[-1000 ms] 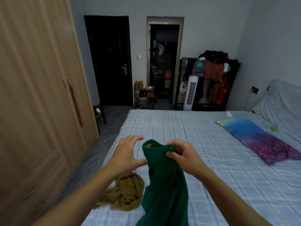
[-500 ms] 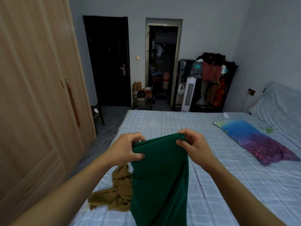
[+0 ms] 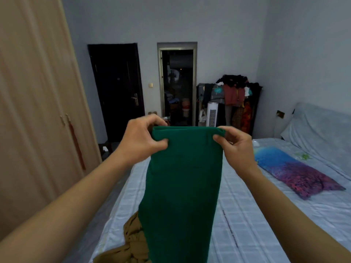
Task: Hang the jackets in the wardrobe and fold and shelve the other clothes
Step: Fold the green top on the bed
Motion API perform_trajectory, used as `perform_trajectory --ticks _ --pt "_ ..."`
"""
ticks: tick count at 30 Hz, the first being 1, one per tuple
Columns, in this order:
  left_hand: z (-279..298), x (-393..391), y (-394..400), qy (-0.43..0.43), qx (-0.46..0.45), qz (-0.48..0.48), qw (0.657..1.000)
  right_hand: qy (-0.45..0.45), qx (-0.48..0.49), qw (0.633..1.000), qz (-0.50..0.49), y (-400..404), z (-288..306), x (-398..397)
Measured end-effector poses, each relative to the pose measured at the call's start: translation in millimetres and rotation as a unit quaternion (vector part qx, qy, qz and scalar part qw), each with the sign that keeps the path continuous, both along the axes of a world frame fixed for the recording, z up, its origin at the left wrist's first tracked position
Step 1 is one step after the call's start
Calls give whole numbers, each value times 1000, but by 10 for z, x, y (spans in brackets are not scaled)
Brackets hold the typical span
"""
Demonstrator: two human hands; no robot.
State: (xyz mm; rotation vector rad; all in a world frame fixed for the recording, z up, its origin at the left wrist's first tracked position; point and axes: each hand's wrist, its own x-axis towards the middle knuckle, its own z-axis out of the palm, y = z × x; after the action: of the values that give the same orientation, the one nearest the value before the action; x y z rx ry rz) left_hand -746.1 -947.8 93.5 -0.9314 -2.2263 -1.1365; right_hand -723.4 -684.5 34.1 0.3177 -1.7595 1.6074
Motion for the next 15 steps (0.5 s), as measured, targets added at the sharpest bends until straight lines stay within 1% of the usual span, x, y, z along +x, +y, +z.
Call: perform_trajectory --ticks 1,2,3,4,6,7,11,15 --pt "154 18 45 4 14 -8 1000 17 -23 1000 2 46 137 -2" --pt "278 37 84 -15 10 -28 999 29 -37 999 3 96 253 5" --pt "363 46 113 -41 -18 -49 998 34 -43 998 7 144 332 10" --pt "407 47 140 -60 -66 -60 994 31 -42 999 15 190 373 21" --pt "385 27 187 -69 -155 -52 984 13 -34 999 37 275 329 49" --pt "342 19 211 -76 -174 -48 981 2 -30 998 46 323 261 66" --pt "149 47 332 -109 -180 -44 977 -29 -29 997 67 533 -34 171" --pt "-33 50 475 -132 -163 -54 976 -50 -38 995 80 687 -151 224"
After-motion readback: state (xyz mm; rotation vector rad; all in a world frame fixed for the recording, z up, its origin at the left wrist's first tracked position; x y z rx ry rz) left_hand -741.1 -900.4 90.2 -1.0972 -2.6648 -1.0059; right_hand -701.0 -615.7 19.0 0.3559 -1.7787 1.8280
